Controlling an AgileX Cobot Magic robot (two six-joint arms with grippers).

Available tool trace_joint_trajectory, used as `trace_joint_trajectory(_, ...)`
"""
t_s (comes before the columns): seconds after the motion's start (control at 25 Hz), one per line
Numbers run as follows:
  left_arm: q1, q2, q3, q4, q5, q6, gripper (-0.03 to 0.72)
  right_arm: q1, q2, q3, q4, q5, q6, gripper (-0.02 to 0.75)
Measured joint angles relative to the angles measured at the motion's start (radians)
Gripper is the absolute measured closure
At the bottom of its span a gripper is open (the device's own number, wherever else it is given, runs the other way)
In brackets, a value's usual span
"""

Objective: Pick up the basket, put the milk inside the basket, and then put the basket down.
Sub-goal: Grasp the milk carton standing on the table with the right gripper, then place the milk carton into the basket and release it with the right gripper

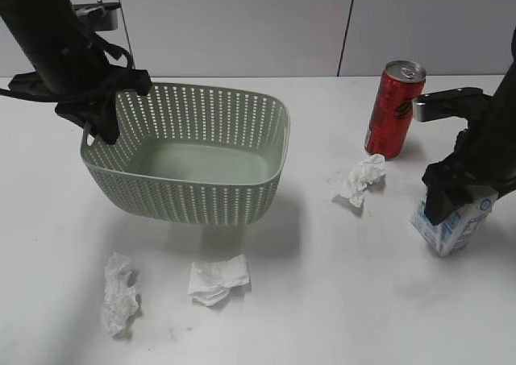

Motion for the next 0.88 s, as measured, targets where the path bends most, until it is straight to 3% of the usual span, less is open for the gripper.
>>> trace_joint_trajectory(0.16, 0.000, 0.000, 0.000, 0.000, 0.000, 0.000, 0.702, 0.000, 0.002, 0.000, -0.003, -0.007, 0.001, 0.250)
trace_joint_trajectory(0.36, 0.000, 0.000, 0.000, 0.000, -0.002, 0.000, 0.702, 0.002, 0.002, 0.000, -0.007, -0.010, 0.001, 0.422)
trace_joint_trajectory(0.68, 0.000, 0.000, 0.000, 0.000, -0.006, 0.000, 0.702, 0.002, -0.013, -0.019, -0.008, 0.020, 0.001, 0.428)
trace_joint_trajectory(0.88, 0.000, 0.000, 0.000, 0.000, -0.008, 0.000, 0.702, 0.002, -0.067, -0.098, -0.011, 0.139, 0.001, 0.429)
